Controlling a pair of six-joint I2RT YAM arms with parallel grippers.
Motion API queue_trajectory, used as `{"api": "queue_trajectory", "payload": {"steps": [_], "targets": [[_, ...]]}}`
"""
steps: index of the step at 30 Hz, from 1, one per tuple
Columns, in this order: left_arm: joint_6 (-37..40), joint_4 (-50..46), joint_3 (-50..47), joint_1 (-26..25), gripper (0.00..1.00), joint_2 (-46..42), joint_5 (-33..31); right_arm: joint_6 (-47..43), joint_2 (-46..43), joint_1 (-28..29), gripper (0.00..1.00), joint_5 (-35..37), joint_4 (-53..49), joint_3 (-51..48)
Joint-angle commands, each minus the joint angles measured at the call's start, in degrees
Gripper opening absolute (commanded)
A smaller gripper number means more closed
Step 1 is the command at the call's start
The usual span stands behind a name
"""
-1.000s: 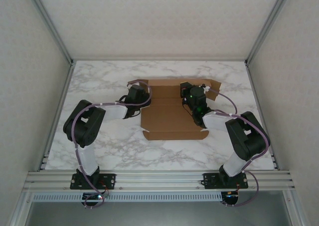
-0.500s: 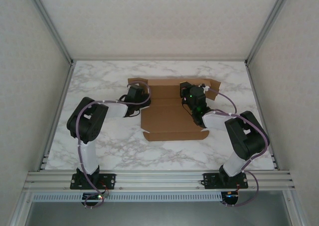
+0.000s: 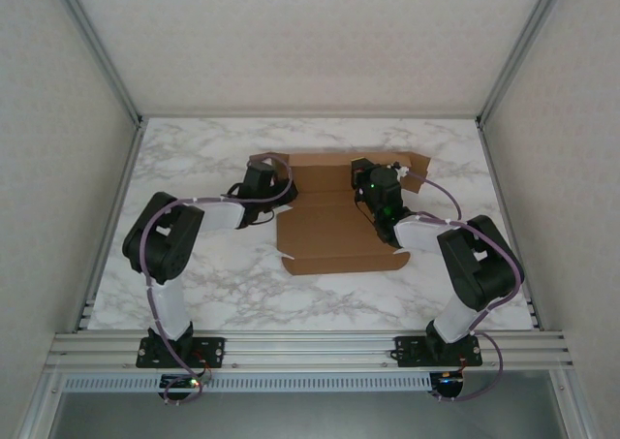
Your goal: Fold the paper box
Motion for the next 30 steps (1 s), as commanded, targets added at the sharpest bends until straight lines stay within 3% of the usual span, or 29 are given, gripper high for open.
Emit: {"api": "queue_trajectory", "payload": {"steps": [1, 20, 30], "targets": [[-1.25, 0.99, 0.02, -1.69, 0.46, -1.91, 3.8, -0.44, 1.4, 0.73, 0.0, -2.13, -4.96, -0.08], [-0.36, -2.96, 6.94, -5.46, 0.46, 9.37, 2.67, -0.78, 0.56, 0.79, 0.0, -3.09, -7.26, 0.27], [4.18, -6.36, 2.27, -3.53, 0.47, -5.94, -1.4, -2.55, 0.16, 0.15, 0.0, -1.87, -7.46, -0.17]]}}
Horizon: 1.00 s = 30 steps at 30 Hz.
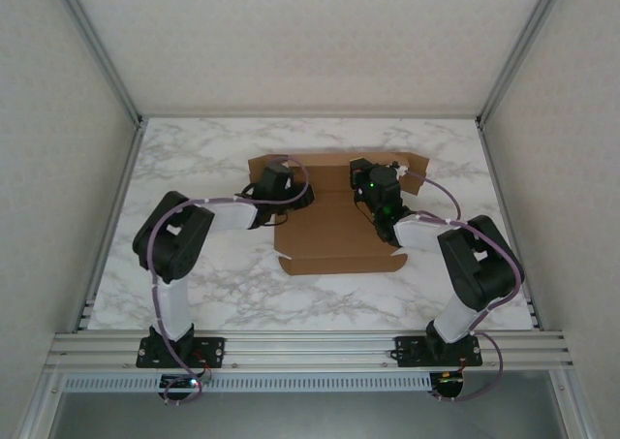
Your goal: Fold the paper box
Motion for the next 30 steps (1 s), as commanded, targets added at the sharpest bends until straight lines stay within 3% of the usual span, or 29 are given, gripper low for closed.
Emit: {"api": "queue_trajectory", "payload": {"steps": [1, 6, 12, 19, 24, 30], "targets": [[3.35, -3.59, -1.52, 0.56, 0.47, -8.23, -3.88, -2.22, 0.29, 0.02, 0.0, -0.84, -6.08, -0.63], [6.02, -8.33, -3.62, 0.73, 0.47, -15.42, -10.17, -2.25, 0.33, -0.29, 0.0, -0.3, -5.14, -1.14], [10.49, -15.12, -2.2, 0.39, 0.47, -21.29, -10.62, -2.52, 0.54, -0.88, 0.0, -1.33, -5.42, -0.69], [14.36, -16.52, -1.22, 4.17, 0.45, -32.43, -21.56, -2.44, 0.58, -1.31, 0.0, -3.42, -5.77, -0.64], [14.83, -12.18, -4.42, 14.94, 0.44, -31.22, -24.23, -2.58, 0.14, -1.4, 0.0, -4.48, -6.17, -0.72], [23.85, -5.81, -4.9, 18.59, 0.45, -21.65, -17.81, -2.68, 0.04, -1.4, 0.0, -5.49, -6.98, 0.17]]}}
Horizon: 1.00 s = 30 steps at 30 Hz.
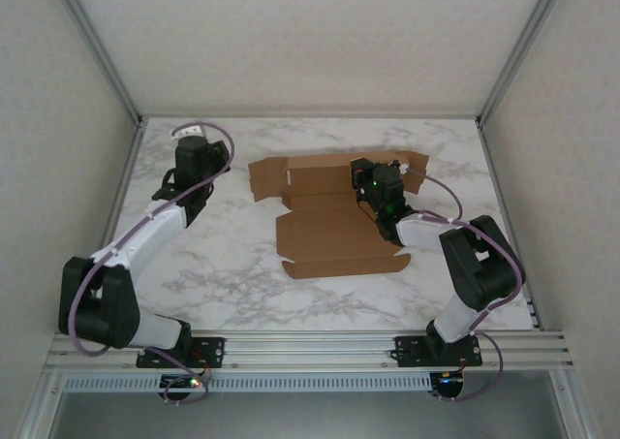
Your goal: Fold the paper box
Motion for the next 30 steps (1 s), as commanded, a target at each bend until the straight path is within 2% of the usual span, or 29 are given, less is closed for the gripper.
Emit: {"api": "queue_trajectory", "payload": {"steps": [1, 6, 13, 16, 20, 26, 30], "targets": [[6.6, 2.13, 1.12, 0.71, 0.44, 7.45, 5.18, -1.61, 0.19, -0.06, 0.0, -2.13, -6.66, 0.25], [11.09, 2.77, 1.59, 0.88, 0.43, 13.36, 13.84, -2.05, 0.1, -0.18, 0.0, -2.76, -7.71, 0.95], [13.93, 8.13, -1.56, 0.67, 0.42, 11.63, 26.37, -2.32, -0.56, -0.5, 0.0, -2.99, -8.31, 0.92], [14.89, 8.46, -1.87, -0.35, 0.42, 10.94, 29.64, -2.23, -0.26, -0.62, 0.0, -3.27, -8.49, 1.19], [17.05, 6.11, -1.83, -2.42, 0.39, 10.06, 32.07, -2.38, 0.05, -0.6, 0.0, -3.37, -8.75, 1.62], [19.73, 4.17, -3.6, -8.32, 0.41, 6.99, 28.87, -2.32, 0.65, -0.76, 0.0, -3.27, -8.44, 1.66], [18.28, 3.96, -4.04, -10.22, 0.41, 6.49, 28.9, -2.03, 1.26, -0.75, 0.0, -3.48, -8.06, 1.93]]}}
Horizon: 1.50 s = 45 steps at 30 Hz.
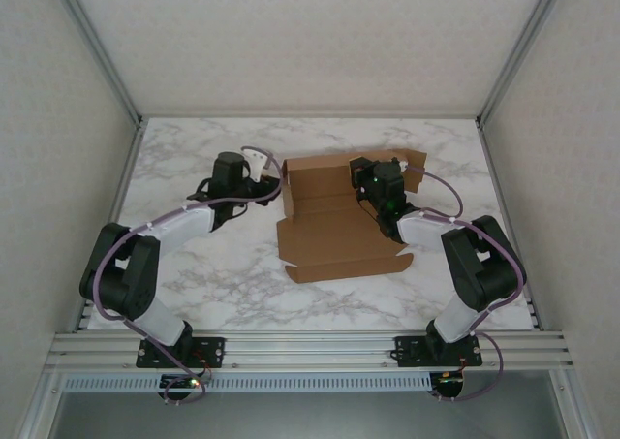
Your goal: Fold the paper box
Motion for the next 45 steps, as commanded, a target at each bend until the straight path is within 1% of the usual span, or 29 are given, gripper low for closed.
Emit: {"api": "queue_trajectory", "payload": {"steps": [1, 6, 9, 13, 16, 20, 22, 32, 37, 42, 45], "targets": [[0.42, -1.11, -0.9, -1.14, 0.41, -1.65, 0.35, -1.09, 1.72, -0.08, 0.0, -0.95, -4.94, 0.47], [-1.66, 0.67, -2.36, -1.48, 0.42, -1.64, 0.46, -0.72, 2.46, -0.07, 0.0, -1.47, -4.09, 0.35], [-2.07, 1.61, -3.04, -2.56, 0.44, -0.74, 0.16, -0.37, 2.95, -0.09, 0.0, -1.71, -3.36, -0.04], [-2.4, 5.94, -4.79, -3.86, 0.47, -0.2, -1.48, -0.08, 3.6, -0.11, 0.0, -2.48, -2.52, -0.31], [-3.12, 10.14, -5.71, -3.96, 0.48, -0.14, -1.42, -0.67, 4.2, -0.07, 0.0, -4.19, -1.17, -0.38], [-3.83, 11.9, -5.42, -4.18, 0.48, 1.2, -0.45, -1.39, 4.58, -0.14, 0.0, -6.68, -0.9, -0.87], [-4.33, 13.29, -6.11, -4.78, 0.48, 1.61, -1.43, -1.57, 4.45, -0.14, 0.0, -7.23, -0.57, -1.73], [-6.04, 19.13, -10.2, -9.02, 0.49, 2.46, -11.05, -2.96, 1.35, -0.16, 0.0, -6.48, -1.23, -4.04], [-6.4, 20.73, -11.05, -10.52, 0.49, 3.69, -11.82, -3.04, 0.52, -0.16, 0.0, -6.76, -0.99, -4.39], [-6.97, 24.08, -12.25, -11.07, 0.49, 4.45, -10.05, -3.49, -0.33, -0.21, 0.0, -6.83, -0.74, -5.68], [-7.94, 25.34, -12.32, -11.32, 0.49, 5.32, -11.66, -3.52, -0.63, -0.2, 0.0, -6.91, -0.72, -6.33]]}}
